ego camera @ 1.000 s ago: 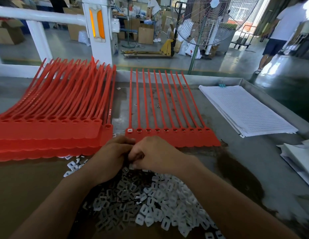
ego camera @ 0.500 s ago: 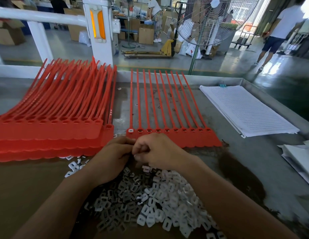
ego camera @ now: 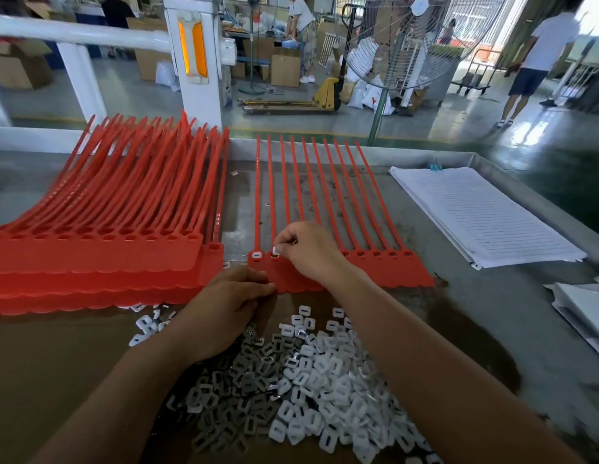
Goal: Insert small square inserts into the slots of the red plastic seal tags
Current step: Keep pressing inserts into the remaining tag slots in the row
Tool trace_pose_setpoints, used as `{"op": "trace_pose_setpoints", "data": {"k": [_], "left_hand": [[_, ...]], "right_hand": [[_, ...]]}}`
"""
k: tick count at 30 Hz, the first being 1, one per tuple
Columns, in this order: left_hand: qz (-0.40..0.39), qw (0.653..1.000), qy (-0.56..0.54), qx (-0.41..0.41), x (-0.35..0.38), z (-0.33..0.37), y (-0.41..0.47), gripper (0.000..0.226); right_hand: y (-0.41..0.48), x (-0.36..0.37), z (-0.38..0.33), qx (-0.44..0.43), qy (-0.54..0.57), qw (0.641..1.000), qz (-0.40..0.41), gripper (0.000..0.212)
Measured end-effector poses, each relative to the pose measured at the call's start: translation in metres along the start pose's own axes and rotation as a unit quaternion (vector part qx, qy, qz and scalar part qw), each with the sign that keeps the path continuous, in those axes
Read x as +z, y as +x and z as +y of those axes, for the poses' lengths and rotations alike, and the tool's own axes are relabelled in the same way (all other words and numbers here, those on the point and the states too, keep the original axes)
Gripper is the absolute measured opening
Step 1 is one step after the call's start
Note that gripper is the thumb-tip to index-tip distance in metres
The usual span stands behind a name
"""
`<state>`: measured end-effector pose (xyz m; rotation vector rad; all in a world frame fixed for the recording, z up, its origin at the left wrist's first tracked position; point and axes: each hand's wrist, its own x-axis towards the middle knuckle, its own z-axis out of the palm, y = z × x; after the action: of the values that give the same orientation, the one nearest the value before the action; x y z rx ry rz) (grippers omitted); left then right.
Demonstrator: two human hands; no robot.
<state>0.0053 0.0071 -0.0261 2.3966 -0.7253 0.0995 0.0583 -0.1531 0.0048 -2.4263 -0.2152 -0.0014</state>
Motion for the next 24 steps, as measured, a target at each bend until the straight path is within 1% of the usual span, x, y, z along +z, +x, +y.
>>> {"op": "trace_pose_setpoints", "data": {"k": [6,14,20,24], "left_hand": [[0.004,1.0,0.001,0.004,0.0,0.0,0.001,0.035],[0.006,1.0,0.004,0.013,0.002,-0.003,0.001,0.036],[0.008,1.0,0.01,0.017,0.003,-0.004,0.003,0.037],[0.008,1.0,0.009,0.02,0.003,-0.005,0.003,0.037]], "right_hand": [[0.008,0.007,-0.001,0.01,-0.037,0.999,-0.014,0.013],[0.012,0.013,-0.001,-0.001,-0.122,0.993,0.001,0.016],[0.017,0.013,-0.002,0.022,-0.105,0.994,0.002,0.015],[0.021,0.01,-0.002,0.055,-0.072,0.996,-0.002,0.022]]}}
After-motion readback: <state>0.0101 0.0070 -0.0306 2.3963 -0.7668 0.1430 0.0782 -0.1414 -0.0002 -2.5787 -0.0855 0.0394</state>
